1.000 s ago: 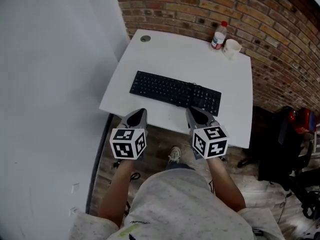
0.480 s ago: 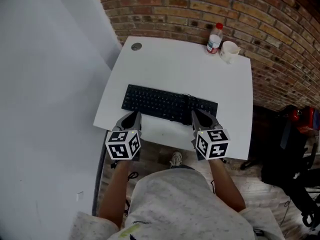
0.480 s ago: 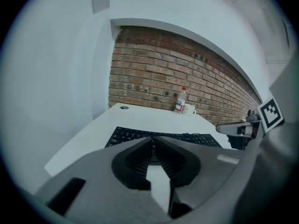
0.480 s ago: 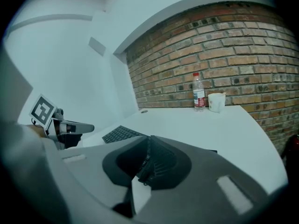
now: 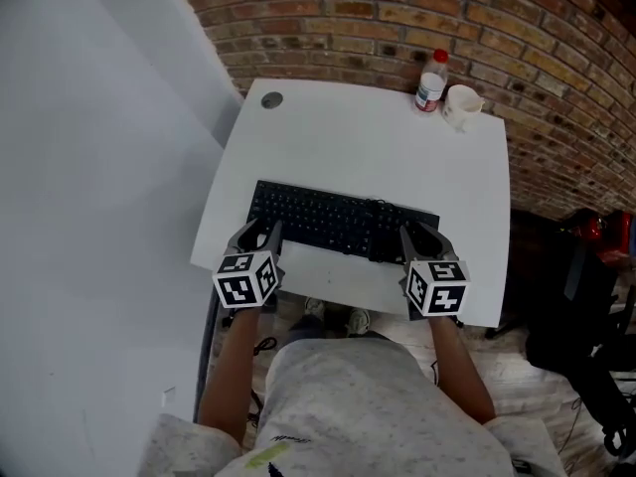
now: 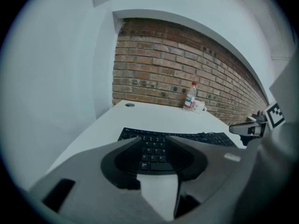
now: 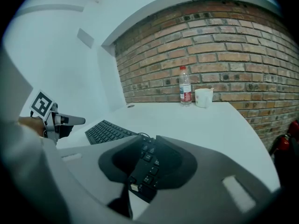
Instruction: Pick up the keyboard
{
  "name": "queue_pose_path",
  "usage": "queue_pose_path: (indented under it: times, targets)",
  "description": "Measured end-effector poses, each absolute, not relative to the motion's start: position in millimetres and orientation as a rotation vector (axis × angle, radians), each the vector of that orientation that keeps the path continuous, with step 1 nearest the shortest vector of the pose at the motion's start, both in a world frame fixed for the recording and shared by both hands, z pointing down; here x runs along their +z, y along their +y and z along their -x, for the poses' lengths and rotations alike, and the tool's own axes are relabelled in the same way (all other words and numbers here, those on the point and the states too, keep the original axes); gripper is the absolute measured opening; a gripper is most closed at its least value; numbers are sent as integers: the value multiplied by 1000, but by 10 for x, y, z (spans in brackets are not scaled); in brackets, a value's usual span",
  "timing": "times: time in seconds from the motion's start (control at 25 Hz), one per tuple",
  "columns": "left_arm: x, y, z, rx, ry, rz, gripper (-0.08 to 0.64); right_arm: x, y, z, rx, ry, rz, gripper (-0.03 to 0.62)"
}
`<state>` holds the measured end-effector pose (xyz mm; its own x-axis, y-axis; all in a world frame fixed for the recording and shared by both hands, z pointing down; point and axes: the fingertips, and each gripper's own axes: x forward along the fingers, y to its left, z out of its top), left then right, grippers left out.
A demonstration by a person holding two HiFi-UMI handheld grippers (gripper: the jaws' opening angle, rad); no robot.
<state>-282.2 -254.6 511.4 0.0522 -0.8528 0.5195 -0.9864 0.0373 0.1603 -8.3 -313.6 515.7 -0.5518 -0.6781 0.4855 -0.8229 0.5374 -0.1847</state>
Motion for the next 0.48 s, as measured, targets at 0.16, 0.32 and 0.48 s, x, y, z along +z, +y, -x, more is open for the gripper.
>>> queue_pose_path:
  times: [0.16,0.32,0.48]
  targets:
    - [5229,-2693,2972,411,-1822,-1851,207,5188,-3204,46,538,-2391,-1275,139]
    - [5369,-2840,3114,462,-1794,-1853,253,5279,-3251,-26,542,-2326,-1332,170]
    - [5530,-2950,3217,508,-1757,-1857,299,5378,-3310,-140,561,-2252,-1404,215]
